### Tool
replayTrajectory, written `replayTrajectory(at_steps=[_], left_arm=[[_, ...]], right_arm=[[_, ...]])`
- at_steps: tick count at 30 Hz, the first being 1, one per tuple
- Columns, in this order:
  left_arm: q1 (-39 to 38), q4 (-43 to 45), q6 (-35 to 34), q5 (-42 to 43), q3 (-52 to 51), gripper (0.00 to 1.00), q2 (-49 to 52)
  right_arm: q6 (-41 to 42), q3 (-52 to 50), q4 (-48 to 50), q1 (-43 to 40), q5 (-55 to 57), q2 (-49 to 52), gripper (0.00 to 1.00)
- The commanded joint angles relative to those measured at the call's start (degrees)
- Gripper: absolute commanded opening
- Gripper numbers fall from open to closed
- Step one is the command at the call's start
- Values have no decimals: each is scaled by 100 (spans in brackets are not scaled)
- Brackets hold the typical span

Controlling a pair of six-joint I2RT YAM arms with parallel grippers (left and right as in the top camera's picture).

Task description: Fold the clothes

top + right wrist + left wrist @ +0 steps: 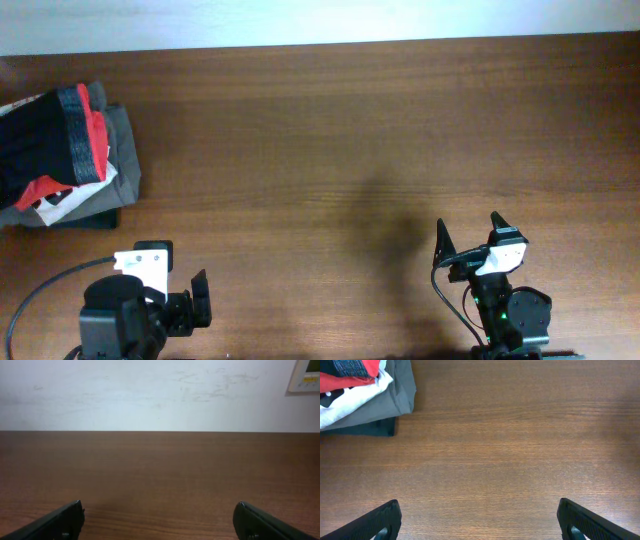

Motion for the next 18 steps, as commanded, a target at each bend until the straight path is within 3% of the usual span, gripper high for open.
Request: replayTrajectory(at_steps=[1,18], left_arm=[[-13,7,90,-66,-15,99,-28],[-13,201,90,-66,-396,99,-28]], right_arm=[[-39,-57,20,-4,-13,-55,99],[-39,-57,20,-4,-13,-52,99]])
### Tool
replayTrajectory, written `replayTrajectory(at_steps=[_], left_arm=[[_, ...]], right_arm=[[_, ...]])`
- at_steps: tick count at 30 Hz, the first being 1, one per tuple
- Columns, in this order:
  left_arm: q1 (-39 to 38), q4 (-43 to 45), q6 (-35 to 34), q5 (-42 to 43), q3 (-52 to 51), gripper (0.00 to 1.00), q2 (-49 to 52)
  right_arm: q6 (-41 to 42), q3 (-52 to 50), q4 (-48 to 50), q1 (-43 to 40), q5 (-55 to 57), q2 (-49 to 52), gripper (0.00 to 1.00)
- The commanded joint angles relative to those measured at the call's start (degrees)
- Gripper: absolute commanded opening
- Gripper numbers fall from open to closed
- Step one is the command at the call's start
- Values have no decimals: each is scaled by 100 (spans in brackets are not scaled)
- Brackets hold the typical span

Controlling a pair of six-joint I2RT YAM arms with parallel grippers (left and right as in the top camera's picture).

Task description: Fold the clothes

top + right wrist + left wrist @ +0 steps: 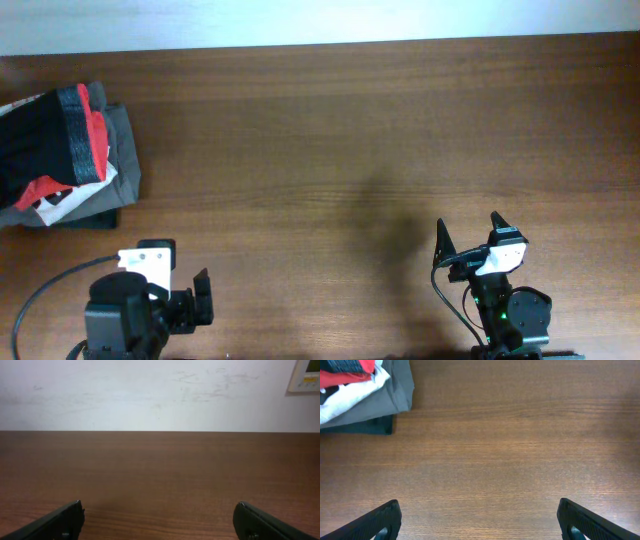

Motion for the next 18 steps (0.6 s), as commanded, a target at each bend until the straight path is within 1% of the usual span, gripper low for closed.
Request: replayTrajectory(at_steps=[1,4,11,13,15,18], left_arm=[[-13,76,90,-66,-208,99,-28],[-37,140,90,-63,-343,99,-153],[-87,365,90,-63,-870,99,-826],[-87,481,92,-76,-1154,99,-1021],[-87,636,90,-313,-1547,99,-1279],[-87,1165,90,-345,-2151,99,-1718]], right_arm=[[-39,-57,20,-4,-11,-52,99],[-39,-57,20,-4,-11,-52,99],[-39,-57,20,-4,-11,-52,99],[-39,-57,20,-4,-11,-52,99],[-39,-57,20,-4,-11,-52,99],[-39,-57,20,-4,-11,-52,99]])
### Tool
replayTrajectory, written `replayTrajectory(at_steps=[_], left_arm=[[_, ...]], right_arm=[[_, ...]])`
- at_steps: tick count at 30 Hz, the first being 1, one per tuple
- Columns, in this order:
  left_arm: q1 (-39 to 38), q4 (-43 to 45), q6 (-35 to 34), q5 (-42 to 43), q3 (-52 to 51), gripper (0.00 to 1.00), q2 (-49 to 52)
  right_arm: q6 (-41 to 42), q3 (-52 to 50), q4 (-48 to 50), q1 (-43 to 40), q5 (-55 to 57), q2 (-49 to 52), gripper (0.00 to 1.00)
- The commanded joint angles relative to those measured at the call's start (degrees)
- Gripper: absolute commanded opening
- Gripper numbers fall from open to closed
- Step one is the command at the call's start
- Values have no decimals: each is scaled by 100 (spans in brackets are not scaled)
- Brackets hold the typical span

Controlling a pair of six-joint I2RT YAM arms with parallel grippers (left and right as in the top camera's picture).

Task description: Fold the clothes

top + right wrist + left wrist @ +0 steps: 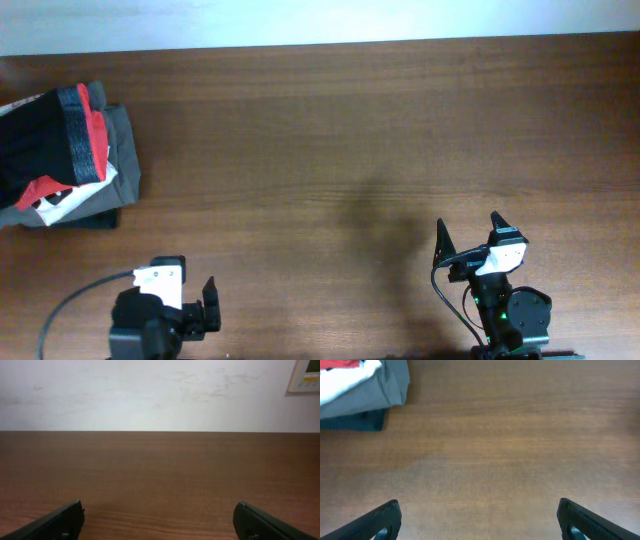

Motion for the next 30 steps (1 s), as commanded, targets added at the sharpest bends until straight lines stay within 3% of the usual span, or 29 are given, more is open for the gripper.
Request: replayTrajectory(at_steps=[1,7,18,30], left_arm=[[-28,461,87,-177,-608,99,-507],[-28,1659,92,-590,-1488,99,-1198],[-35,4962,243,-857,-3042,99,-1613],[-136,5451,238,-793,-3303,99,-1613]], right_arm=[[-37,-52,13,-4,-13,-52,99],[-37,-52,13,-4,-13,-52,99],[-37,-52,13,-4,-13,-52,99],[-37,-52,13,-4,-13,-52,99]])
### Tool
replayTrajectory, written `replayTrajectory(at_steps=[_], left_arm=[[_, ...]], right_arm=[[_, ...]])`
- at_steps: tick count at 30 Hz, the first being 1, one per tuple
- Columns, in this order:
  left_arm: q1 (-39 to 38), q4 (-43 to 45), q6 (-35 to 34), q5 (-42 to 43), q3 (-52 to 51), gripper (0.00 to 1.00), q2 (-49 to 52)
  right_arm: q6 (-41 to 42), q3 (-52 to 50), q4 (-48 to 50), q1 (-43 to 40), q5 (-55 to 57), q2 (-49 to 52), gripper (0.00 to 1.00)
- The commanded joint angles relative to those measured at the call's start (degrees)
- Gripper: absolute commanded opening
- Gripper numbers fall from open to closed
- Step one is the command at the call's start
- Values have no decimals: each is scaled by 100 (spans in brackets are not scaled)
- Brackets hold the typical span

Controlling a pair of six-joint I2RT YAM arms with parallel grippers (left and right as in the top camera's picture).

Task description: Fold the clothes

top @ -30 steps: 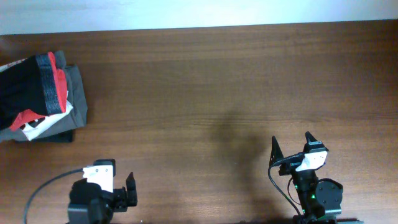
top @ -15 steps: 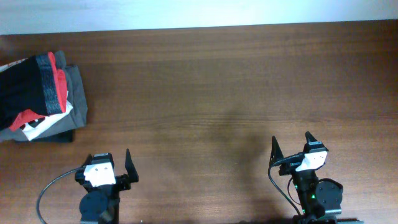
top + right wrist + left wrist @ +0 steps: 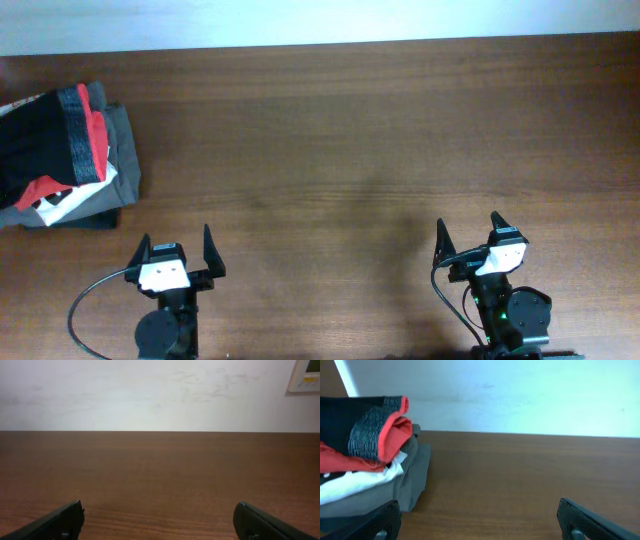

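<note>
A stack of folded clothes [image 3: 62, 155], black and red on top of white and grey, lies at the table's far left; the left wrist view shows that stack [image 3: 365, 465] at its left side. My left gripper [image 3: 177, 250] is parked near the front edge, open and empty, pointing toward the back wall. At the front right my right gripper [image 3: 468, 232] is also open and empty. In the wrist views the left gripper [image 3: 480, 522] and right gripper [image 3: 159, 520] show only dark fingertips at the lower corners.
The brown wooden table [image 3: 360, 130] stretches from the stack to the right edge. A white wall [image 3: 150, 395] runs behind it, with a small panel [image 3: 306, 375] at the upper right. A black cable [image 3: 85, 310] loops beside the left arm.
My left arm has drawn back and tilted up: its camera looked down on the tabletop, and now it looks level across the table at the stack and wall. The right arm has not moved.
My left gripper stood open, looking down at the table just in front of the clothes stack. At each later moment it was further back toward the front edge, and now it sits parked and level. The stack and the right arm stayed put throughout.
</note>
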Motion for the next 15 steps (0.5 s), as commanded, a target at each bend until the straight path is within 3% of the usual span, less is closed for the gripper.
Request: replayTrajectory(at_steps=[1,12,15], left_arm=[[-31,280,90,-20,-223,99,-59],[-79,282,96,328,-219,99,-59],[-125,214,616,708,-219,99,-59]], right_arm=[[-39,-52,13,-4,-13,-52,99],[-39,-52,13,-4,-13,-52,99],[-39,-52,13,-4,-13,-52,99]])
